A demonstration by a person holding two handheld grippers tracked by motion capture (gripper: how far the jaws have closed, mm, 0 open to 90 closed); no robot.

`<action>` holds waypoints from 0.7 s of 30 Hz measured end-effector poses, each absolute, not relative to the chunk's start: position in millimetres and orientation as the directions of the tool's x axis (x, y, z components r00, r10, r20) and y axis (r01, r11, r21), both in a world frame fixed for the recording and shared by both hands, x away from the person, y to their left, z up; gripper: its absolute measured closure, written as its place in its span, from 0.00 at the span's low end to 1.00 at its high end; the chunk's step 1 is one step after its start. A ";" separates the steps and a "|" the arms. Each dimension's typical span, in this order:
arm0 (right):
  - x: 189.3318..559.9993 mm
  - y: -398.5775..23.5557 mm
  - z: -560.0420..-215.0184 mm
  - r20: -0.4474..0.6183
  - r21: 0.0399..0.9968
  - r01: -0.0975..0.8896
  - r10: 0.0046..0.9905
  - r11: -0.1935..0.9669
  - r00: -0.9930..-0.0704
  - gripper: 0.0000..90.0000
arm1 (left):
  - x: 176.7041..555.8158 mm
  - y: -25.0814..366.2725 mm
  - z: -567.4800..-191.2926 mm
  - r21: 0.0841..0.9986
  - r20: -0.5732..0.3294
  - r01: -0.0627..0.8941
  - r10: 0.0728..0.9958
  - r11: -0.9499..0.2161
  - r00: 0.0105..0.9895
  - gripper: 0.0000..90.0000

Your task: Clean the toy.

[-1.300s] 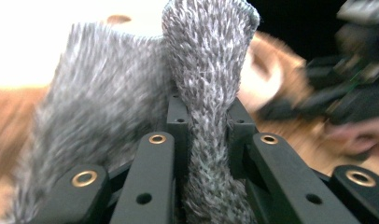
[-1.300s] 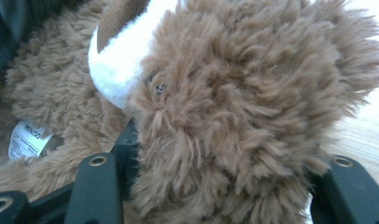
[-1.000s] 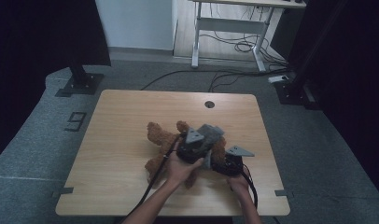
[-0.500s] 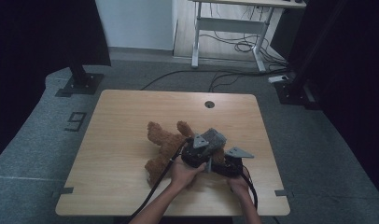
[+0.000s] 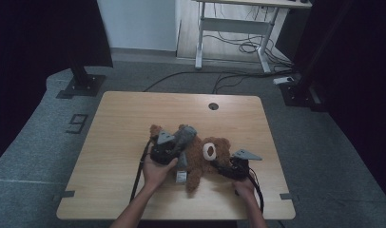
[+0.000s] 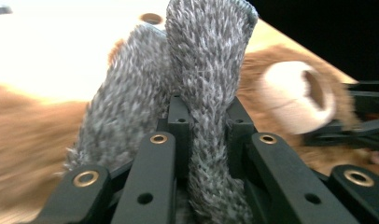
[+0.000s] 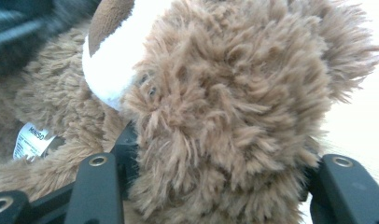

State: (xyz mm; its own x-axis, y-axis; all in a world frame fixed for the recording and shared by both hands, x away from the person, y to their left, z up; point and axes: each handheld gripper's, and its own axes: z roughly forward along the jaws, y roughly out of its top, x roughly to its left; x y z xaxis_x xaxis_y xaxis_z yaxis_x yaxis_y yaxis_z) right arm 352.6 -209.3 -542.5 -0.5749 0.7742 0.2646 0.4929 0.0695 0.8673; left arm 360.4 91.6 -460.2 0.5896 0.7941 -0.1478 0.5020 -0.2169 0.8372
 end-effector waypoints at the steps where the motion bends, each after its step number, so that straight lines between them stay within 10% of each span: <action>1: 352.6 -209.3 -542.5 0.265 0.867 0.493 0.774 0.070 -0.575 0.46 | 360.3 98.0 -460.1 0.838 -0.146 0.504 0.803 -0.211 0.578 0.86; 13: 352.9 -208.8 -543.0 0.274 0.867 0.495 0.777 0.056 -0.567 0.46 | 362.3 165.5 -502.3 0.767 -0.152 0.614 0.878 -0.184 0.454 0.86; 21: 353.1 -209.1 -543.2 0.274 0.867 0.496 0.776 0.057 -0.568 0.46 | 354.9 152.4 -460.8 0.821 -0.154 0.545 0.853 -0.169 0.498 0.86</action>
State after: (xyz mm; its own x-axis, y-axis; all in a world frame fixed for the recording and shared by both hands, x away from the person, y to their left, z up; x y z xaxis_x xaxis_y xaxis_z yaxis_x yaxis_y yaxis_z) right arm 353.1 -209.1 -543.2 -0.5677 0.7764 0.2737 0.4956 0.0569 0.8667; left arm 354.9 152.4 -460.8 0.4978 0.8534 -0.1545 0.5447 -0.1691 0.8214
